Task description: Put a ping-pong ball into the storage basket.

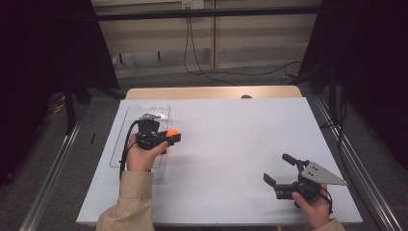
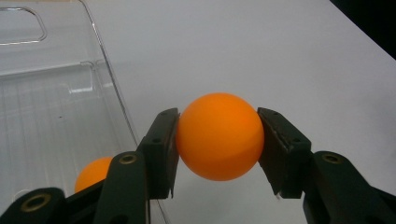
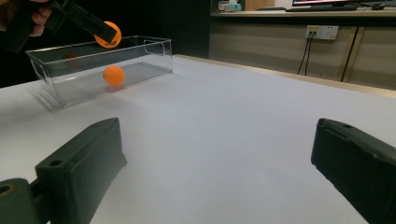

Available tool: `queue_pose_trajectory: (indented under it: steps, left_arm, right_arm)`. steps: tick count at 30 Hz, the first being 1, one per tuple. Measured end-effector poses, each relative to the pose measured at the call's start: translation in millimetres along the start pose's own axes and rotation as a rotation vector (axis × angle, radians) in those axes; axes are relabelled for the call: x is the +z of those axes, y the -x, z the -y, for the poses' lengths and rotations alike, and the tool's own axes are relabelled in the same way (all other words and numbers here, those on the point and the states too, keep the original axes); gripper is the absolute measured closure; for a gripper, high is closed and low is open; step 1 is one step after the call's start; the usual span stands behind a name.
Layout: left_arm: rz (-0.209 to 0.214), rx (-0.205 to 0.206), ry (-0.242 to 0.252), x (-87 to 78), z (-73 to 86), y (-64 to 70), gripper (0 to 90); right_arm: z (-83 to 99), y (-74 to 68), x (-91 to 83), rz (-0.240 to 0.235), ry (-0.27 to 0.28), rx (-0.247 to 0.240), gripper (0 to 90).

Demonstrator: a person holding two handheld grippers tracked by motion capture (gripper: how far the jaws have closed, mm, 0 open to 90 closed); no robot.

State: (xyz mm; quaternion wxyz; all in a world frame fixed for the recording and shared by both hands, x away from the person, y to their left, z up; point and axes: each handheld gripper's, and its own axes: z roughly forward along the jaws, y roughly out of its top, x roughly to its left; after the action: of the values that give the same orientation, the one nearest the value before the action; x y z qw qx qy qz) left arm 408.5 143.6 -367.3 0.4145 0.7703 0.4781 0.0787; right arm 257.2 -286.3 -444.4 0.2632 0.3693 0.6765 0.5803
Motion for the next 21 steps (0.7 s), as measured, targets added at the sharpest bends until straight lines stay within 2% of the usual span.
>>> queue_pose_trajectory:
  steps: [21]
  left_arm:
    - [0.007,-0.007,-0.004,-2.6,0.0,-1.4,50.8]
  right_arm:
    - [0.1,0.2,0.1,0.000,-0.001,-0.001,1.9]
